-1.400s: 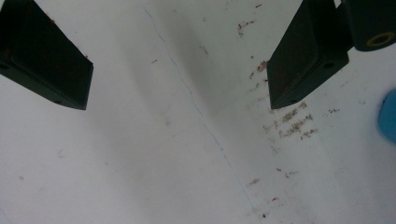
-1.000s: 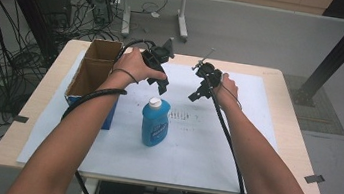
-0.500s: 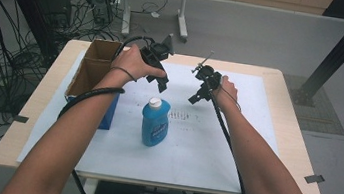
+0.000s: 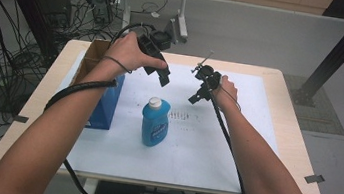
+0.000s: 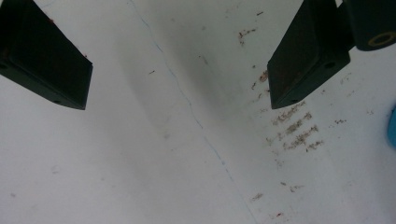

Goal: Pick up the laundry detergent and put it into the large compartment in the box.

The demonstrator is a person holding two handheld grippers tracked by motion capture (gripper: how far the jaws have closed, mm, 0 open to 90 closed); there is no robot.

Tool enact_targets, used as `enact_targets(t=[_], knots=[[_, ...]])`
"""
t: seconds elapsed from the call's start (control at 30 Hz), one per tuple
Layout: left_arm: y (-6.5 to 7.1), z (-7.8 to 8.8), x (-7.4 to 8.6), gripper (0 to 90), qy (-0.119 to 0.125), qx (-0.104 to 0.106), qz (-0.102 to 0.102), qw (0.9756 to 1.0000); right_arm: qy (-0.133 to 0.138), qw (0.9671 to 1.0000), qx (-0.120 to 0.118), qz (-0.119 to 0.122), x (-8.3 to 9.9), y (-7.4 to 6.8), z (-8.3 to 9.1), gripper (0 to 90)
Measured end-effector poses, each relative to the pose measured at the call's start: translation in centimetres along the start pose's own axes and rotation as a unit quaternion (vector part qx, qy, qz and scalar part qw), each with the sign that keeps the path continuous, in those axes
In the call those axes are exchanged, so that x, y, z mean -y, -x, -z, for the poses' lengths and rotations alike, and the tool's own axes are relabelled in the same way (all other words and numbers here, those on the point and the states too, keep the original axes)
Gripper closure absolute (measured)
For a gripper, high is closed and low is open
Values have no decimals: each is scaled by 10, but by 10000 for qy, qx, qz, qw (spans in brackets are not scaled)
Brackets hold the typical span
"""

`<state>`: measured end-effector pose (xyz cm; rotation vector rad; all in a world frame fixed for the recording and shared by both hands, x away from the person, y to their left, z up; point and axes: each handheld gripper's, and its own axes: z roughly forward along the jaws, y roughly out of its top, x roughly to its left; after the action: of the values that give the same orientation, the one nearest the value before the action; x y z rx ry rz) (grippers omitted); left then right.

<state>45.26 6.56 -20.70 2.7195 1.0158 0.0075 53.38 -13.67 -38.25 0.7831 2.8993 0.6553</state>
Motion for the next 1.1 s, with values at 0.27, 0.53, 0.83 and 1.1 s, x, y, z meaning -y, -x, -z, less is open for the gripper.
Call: enact_targets(t=[0.27,0.53,0.83,1.1], knots=[[24,22,-1,101,14,24,-215,9998,0,10000,-4,35,-2,0,-2,58],[41,38,0,101,6,53,-371,9993,-1,10000,3,4,-1,0,-2,58],[51,43,4,101,-23,106,-452,9989,27,10000,-9,-39,0,0,0,58],[61,45,10,101,-11,120,-503,9987,12,10000,5,-13,-1,-2,1,58]])
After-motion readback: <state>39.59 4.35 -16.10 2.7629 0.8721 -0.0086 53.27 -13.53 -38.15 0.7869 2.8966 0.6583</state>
